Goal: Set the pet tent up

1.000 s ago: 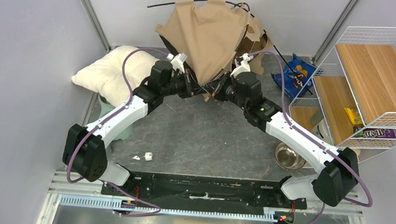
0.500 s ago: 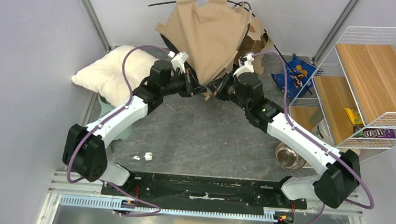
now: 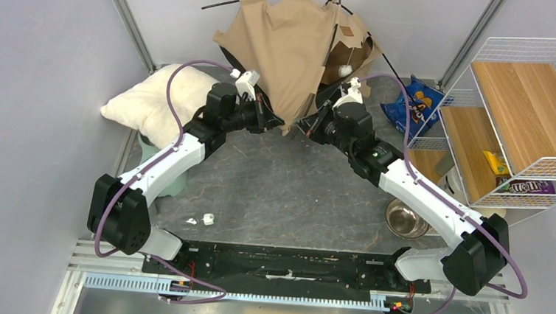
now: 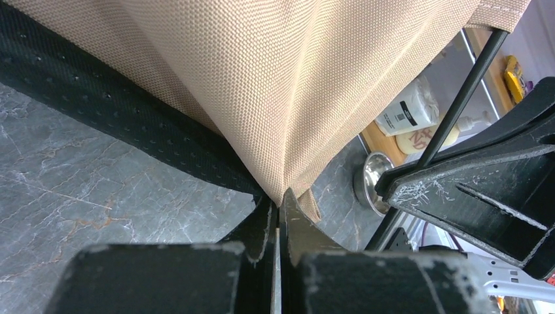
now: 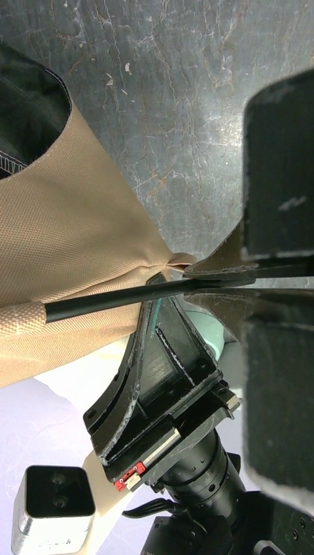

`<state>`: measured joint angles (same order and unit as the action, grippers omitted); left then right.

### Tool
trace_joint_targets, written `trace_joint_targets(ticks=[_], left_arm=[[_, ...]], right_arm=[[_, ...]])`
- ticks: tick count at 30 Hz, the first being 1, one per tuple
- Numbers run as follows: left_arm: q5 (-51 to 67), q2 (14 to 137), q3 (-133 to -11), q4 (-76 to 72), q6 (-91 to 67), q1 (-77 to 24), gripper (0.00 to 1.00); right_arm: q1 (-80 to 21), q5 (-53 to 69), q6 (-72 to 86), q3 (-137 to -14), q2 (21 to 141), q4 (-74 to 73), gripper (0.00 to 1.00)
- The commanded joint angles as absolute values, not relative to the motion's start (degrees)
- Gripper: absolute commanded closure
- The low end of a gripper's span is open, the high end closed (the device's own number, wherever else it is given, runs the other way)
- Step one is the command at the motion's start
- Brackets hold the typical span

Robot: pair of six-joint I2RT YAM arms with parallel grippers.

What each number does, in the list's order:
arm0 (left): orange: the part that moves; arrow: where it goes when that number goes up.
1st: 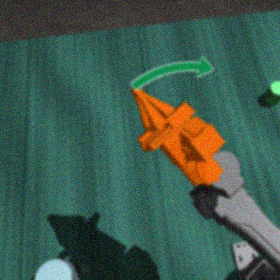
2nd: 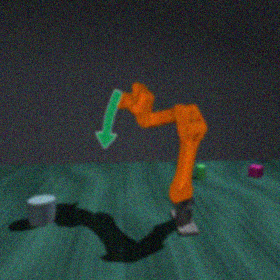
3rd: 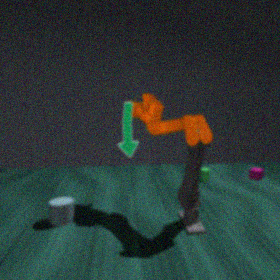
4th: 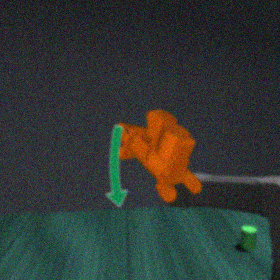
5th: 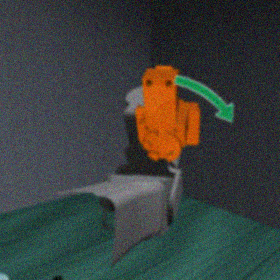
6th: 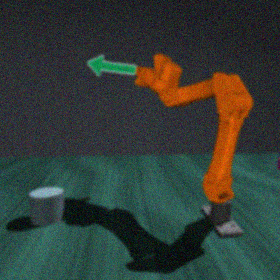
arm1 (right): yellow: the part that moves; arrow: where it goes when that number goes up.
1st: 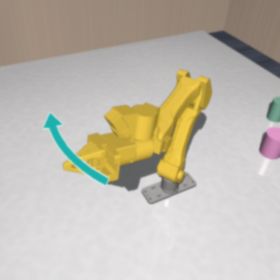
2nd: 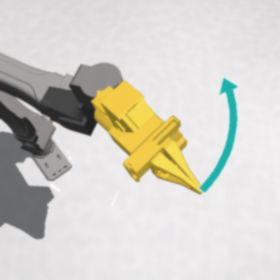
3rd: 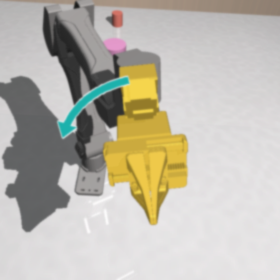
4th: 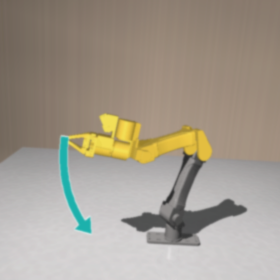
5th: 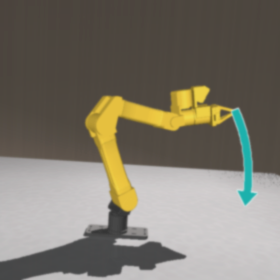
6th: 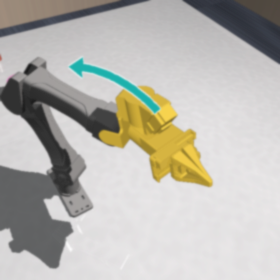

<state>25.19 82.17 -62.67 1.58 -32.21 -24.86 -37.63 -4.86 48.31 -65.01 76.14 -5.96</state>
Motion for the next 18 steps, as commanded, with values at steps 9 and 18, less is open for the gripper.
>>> trace_joint_targets(ticks=[9, 18], left_arm=[[26.2, 84.0, -60.5, 20.2, -26.7, -24.0, 0.98], [26.5, 85.1, -60.8, 20.5, -26.6, -23.9, 0.98]], right_arm=[[-32.2, -25.3, 47.9, -69.3, 77.2, 18.2, 1.0], [-32.3, -29.3, 47.5, -69.7, 79.5, 23.3, 1.0]])
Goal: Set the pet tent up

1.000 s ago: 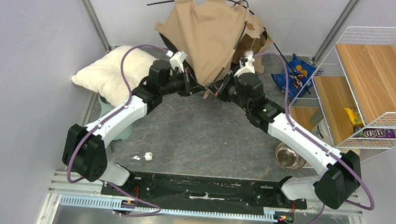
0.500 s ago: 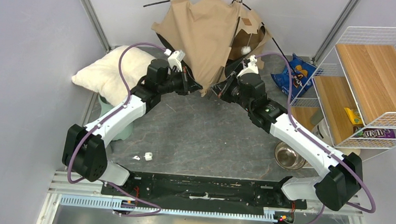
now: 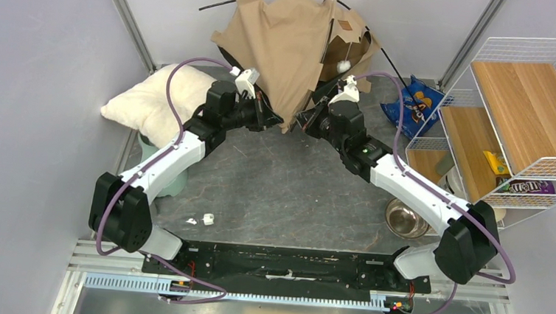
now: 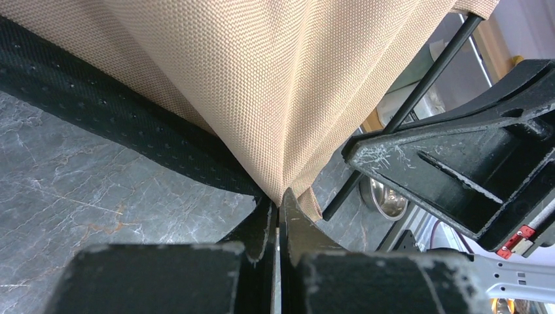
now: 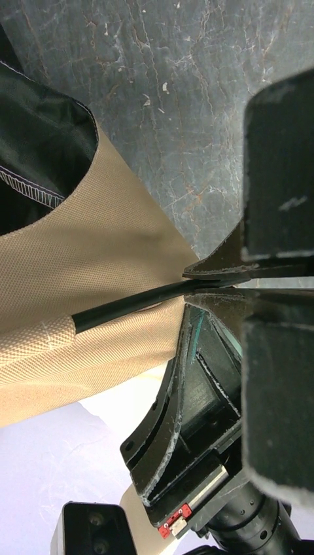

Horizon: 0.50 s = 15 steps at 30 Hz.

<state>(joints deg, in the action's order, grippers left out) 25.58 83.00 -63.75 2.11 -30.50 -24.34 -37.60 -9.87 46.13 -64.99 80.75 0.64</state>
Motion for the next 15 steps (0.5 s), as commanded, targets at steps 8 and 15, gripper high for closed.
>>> trace_joint_targets(ticks=[8, 15], left_arm=[[26.2, 86.4, -61.6, 21.3, -25.8, -24.0, 0.98], [23.7, 87.1, -62.2, 23.0, -24.2, -24.0, 0.98]], right_arm=[[-32.2, -31.1, 51.9, -70.0, 80.1, 24.9, 1.0], [-32.0, -30.3, 53.6, -70.5, 78.6, 24.3, 1.0]])
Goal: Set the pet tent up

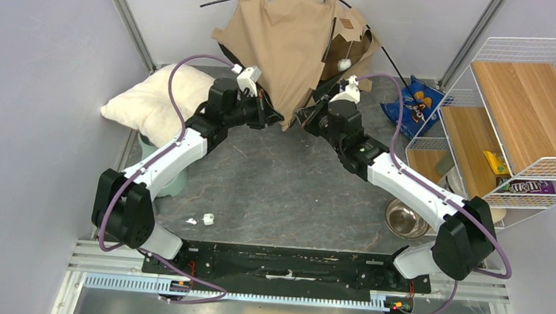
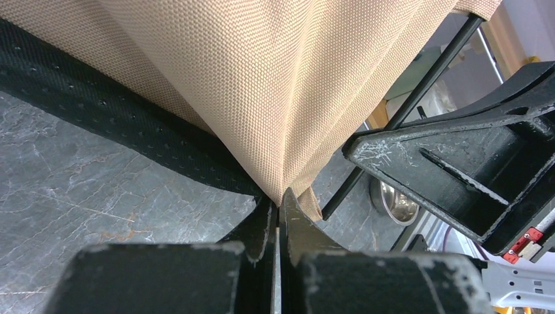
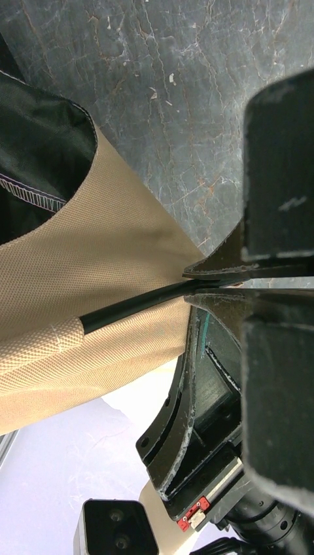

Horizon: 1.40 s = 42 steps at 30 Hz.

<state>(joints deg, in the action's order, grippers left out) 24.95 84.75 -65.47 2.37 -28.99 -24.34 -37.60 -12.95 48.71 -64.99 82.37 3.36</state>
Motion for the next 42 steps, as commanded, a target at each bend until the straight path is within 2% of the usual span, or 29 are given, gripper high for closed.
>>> trace_joint_targets(ticks=[1, 42], left_arm=[[23.5, 87.2, -62.1, 23.1, -24.1, -24.0, 0.98], [24.4, 88.2, -61.6, 23.2, -24.0, -23.9, 0.98]], right_arm=[[-32.0, -30.2, 53.4, -70.8, 78.4, 24.2, 1.0], [-31.6, -35.1, 54.9, -73.8, 83.7, 26.5, 1.0]])
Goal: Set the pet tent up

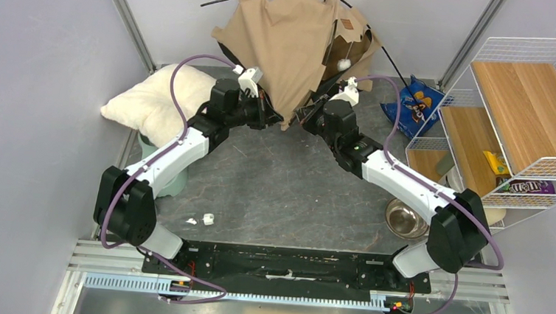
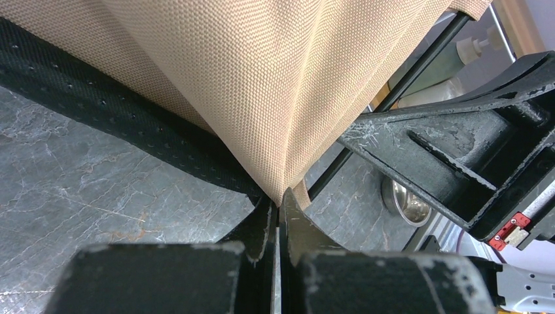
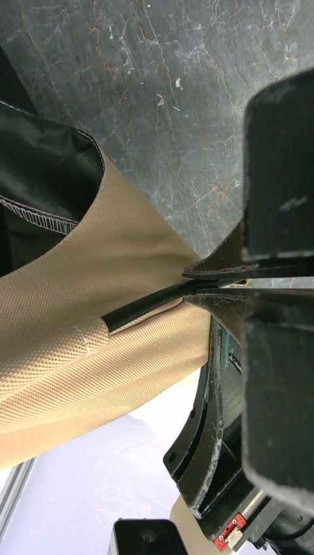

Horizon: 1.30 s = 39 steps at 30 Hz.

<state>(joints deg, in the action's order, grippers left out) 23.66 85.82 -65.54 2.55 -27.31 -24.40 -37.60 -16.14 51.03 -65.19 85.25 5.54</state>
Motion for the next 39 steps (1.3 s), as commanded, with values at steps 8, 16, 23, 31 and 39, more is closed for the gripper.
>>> trace_joint_targets(ticks=[8, 16, 23, 31, 39], left_arm=[[24.5, 88.5, -61.5, 23.3, -23.8, -23.9, 0.98], [23.6, 88.6, -61.5, 23.5, -23.5, -23.9, 0.98], [20.9, 88.7, -61.5, 24.2, -23.1, -24.0, 0.98], [20.0, 89.3, -62.1, 24.9, -22.9, -24.0, 0.98], [20.6, 89.0, -61.9, 25.1, -23.0, -23.9, 0.98]], right_arm=[[-31.6, -36.3, 55.4, -77.1, 85.8, 25.8, 1.0], [-31.6, -37.3, 54.4, -77.8, 86.3, 27.1, 1.0], [-31.5, -36.8, 52.9, -76.9, 83.2, 28.7, 1.0], [-31.0, -35.8, 54.7, -76.2, 81.7, 28.9, 1.0], [-30.7, -35.4, 54.8, -76.1, 82.3, 28.4, 1.0]])
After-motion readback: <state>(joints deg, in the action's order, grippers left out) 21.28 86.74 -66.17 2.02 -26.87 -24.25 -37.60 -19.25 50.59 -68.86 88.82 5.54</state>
